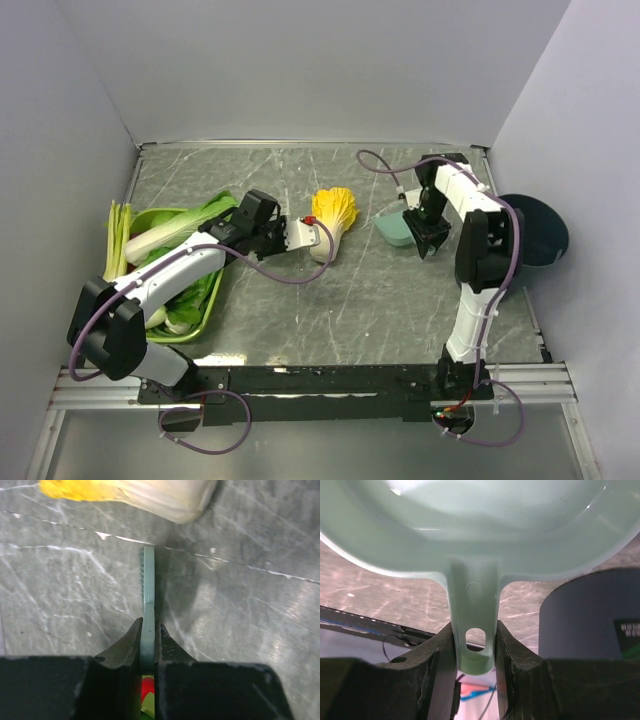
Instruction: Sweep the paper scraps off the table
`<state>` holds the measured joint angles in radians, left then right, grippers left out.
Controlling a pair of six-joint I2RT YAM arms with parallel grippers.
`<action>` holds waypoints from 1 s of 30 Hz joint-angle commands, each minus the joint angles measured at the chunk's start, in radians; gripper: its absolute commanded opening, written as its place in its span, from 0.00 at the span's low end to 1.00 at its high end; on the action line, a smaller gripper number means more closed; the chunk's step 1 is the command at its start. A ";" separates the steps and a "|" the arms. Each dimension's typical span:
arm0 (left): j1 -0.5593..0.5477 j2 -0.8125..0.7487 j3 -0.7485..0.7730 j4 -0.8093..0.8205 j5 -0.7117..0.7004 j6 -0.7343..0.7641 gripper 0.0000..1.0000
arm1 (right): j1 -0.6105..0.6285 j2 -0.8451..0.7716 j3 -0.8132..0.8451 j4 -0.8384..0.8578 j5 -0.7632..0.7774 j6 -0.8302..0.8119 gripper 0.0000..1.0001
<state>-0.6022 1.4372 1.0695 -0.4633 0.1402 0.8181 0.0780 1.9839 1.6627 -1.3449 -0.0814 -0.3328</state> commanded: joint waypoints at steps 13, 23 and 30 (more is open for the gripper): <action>-0.008 0.097 0.136 -0.419 0.231 -0.046 0.55 | 0.003 -0.103 -0.119 -0.095 -0.043 -0.029 0.85; 0.013 -0.004 0.213 -0.356 0.211 -0.256 0.97 | 0.002 -0.232 0.243 -0.082 -0.296 -0.043 1.00; 0.169 -0.113 0.288 -0.244 0.222 -0.431 0.97 | -0.001 -0.347 0.444 0.132 -0.239 0.060 1.00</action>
<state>-0.5228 1.4132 1.2892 -0.8196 0.3511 0.5331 0.0761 1.7615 2.0525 -1.3197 -0.3309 -0.3538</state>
